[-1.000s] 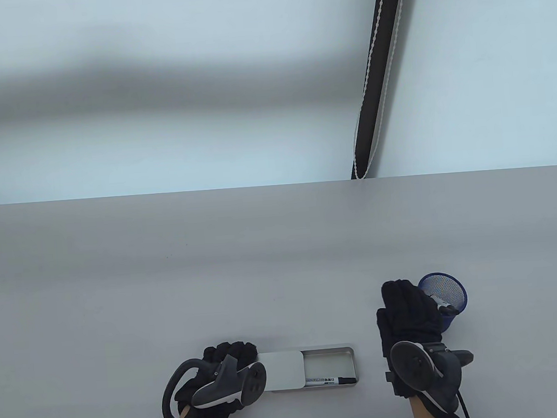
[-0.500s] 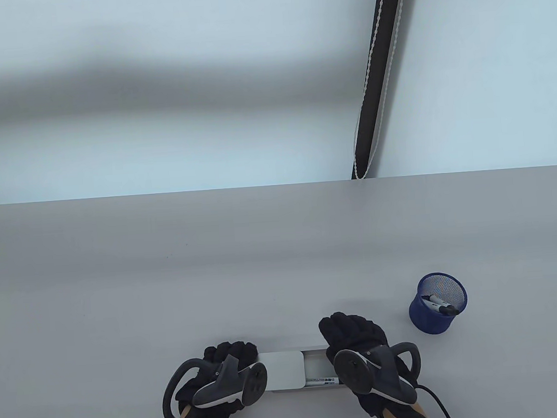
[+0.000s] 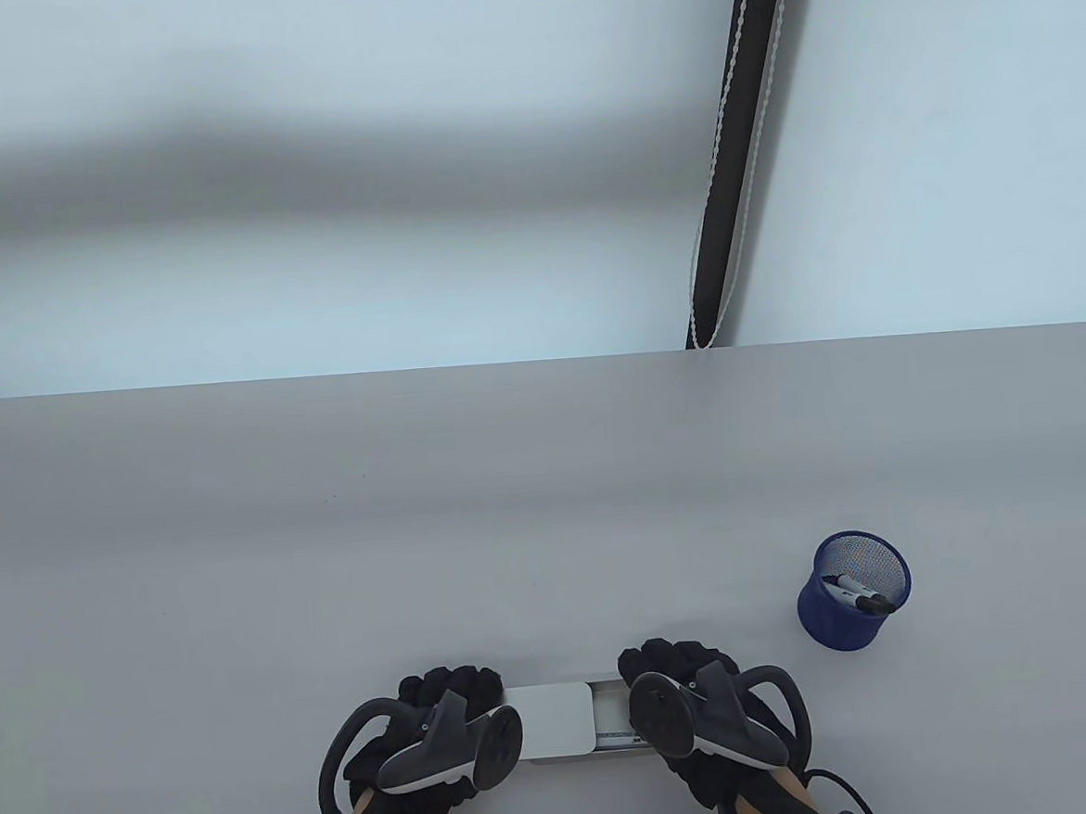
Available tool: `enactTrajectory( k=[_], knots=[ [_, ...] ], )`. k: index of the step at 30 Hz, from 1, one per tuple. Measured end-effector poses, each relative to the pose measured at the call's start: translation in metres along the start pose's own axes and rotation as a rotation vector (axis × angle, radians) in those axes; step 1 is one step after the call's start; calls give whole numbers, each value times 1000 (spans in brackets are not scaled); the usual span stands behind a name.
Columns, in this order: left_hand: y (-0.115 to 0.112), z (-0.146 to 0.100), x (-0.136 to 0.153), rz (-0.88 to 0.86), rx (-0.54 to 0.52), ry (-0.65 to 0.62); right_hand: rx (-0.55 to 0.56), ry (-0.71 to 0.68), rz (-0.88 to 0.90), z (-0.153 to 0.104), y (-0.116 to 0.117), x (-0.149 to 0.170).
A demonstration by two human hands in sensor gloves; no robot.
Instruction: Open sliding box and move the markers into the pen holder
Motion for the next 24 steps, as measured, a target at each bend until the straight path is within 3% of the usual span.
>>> enactTrajectory(
  k=[11, 24],
  knots=[
    [1, 0, 0, 10, -6, 2, -69, 10, -21, 1, 5, 1],
    [2, 1, -2, 19, -15, 4, -48, 55, -150, 5, 11, 1]
  ],
)
Point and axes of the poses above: the tracker on the back of each hand, its own x axis roughly to the little-finger side, its own z axis roughly from the wrist to the fingertips, y = z × x, the point moved 3 cm from there along z, roughly from the wrist to the fingertips, and after that the axes turned 8 degrees about z, right-handed, at the moved point
